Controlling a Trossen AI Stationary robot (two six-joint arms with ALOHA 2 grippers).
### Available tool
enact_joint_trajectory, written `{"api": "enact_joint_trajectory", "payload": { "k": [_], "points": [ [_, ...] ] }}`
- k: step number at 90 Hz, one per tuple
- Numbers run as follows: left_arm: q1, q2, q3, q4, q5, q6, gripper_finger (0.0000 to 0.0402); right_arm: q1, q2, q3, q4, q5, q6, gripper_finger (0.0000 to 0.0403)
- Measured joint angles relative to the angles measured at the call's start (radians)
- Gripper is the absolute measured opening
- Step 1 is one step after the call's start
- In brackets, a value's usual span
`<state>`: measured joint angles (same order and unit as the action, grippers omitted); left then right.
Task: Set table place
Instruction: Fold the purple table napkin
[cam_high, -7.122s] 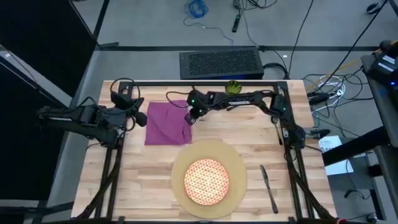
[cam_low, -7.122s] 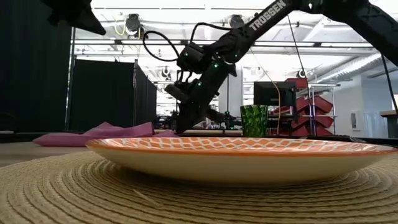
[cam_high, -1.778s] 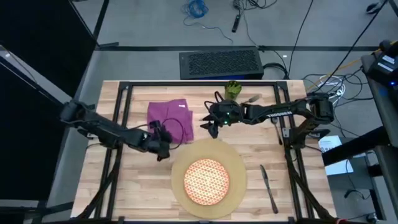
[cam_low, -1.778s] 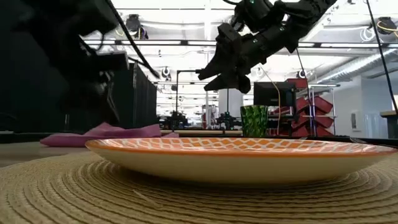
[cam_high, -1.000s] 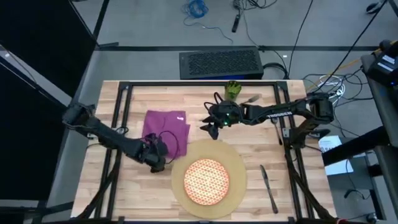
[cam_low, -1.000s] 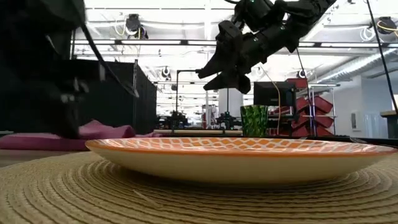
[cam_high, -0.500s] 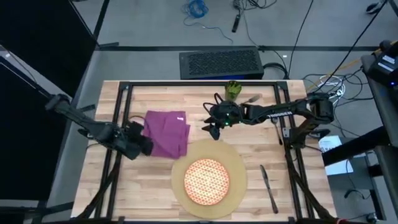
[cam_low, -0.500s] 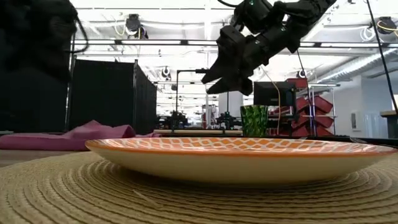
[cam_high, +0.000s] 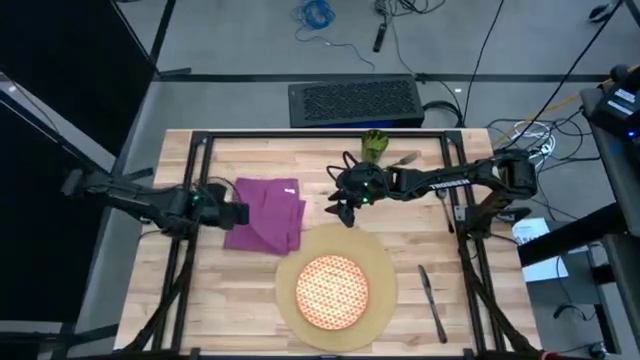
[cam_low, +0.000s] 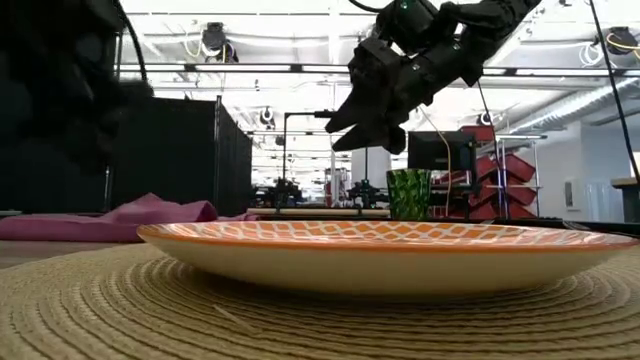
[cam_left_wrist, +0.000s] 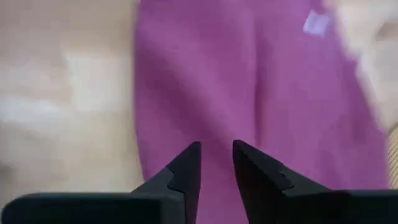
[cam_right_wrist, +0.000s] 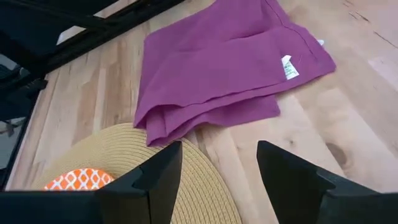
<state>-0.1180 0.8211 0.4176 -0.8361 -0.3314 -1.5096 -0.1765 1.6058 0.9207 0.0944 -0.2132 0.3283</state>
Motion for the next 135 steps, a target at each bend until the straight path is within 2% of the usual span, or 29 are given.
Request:
{"api": "enact_joint_trajectory", "payload": {
  "k": [6,19,50,75,103,135],
  "points": [
    [0.031,-0.021,-0.085,0.045,0.041,0.001,0.0079,0.001,0.000,0.000,0.000,-0.002,0.000,0.0196],
    [0.071,-0.098,-0.168,0.187,0.020,0.059,0.0079,0.001,0.000,0.000,-0.001,-0.003,0.000,0.0196],
    [0.130,-0.204,-0.097,-0.043,-0.038,0.156,0.0079,0.001,0.000,0.000,0.000,-0.003,-0.001,0.0196],
    [0.211,-0.193,-0.148,-0.013,-0.008,0.192,0.0079,0.001,0.000,0.000,-0.001,-0.003,-0.001,0.0196],
    [0.217,-0.184,-0.153,0.044,0.062,0.244,0.0079,0.002,0.000,0.000,0.000,-0.026,-0.001,0.0196],
    [0.217,-0.068,-0.153,0.122,0.096,0.289,0.0079,0.002,0.000,0.000,0.003,-0.026,-0.001,0.0196]
  ]
}}
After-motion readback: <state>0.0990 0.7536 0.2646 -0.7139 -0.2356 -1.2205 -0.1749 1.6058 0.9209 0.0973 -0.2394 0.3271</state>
